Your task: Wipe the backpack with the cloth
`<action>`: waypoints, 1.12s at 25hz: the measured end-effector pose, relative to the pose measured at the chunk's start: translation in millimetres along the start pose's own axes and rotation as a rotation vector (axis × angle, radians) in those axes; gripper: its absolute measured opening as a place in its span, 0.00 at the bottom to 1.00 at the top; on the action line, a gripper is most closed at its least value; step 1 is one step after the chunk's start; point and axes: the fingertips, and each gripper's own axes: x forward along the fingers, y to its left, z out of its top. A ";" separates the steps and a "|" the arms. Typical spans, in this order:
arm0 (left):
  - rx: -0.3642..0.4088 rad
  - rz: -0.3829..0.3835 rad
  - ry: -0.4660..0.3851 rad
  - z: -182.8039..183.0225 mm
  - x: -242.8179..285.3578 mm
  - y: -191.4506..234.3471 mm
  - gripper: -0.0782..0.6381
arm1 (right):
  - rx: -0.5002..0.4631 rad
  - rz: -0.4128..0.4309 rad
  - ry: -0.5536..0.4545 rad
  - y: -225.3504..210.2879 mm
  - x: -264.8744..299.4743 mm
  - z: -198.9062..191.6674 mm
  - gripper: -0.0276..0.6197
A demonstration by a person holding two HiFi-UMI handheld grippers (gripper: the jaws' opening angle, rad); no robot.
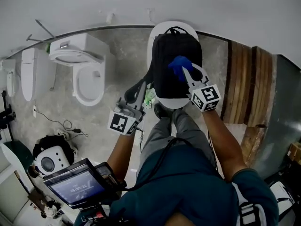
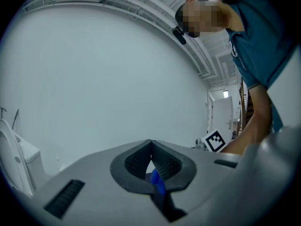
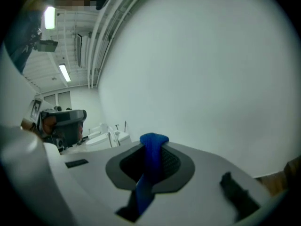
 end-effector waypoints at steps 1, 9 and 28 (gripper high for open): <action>0.006 -0.010 -0.010 9.2 -4.3 -4.2 0.11 | -0.005 -0.009 -0.036 3.3 -12.6 16.1 0.08; 0.047 -0.039 -0.088 79.0 -41.8 -33.7 0.11 | -0.073 -0.095 -0.301 36.4 -122.6 120.9 0.08; 0.155 -0.067 -0.186 137.3 -161.6 -171.6 0.11 | -0.226 -0.138 -0.534 163.2 -344.3 166.7 0.08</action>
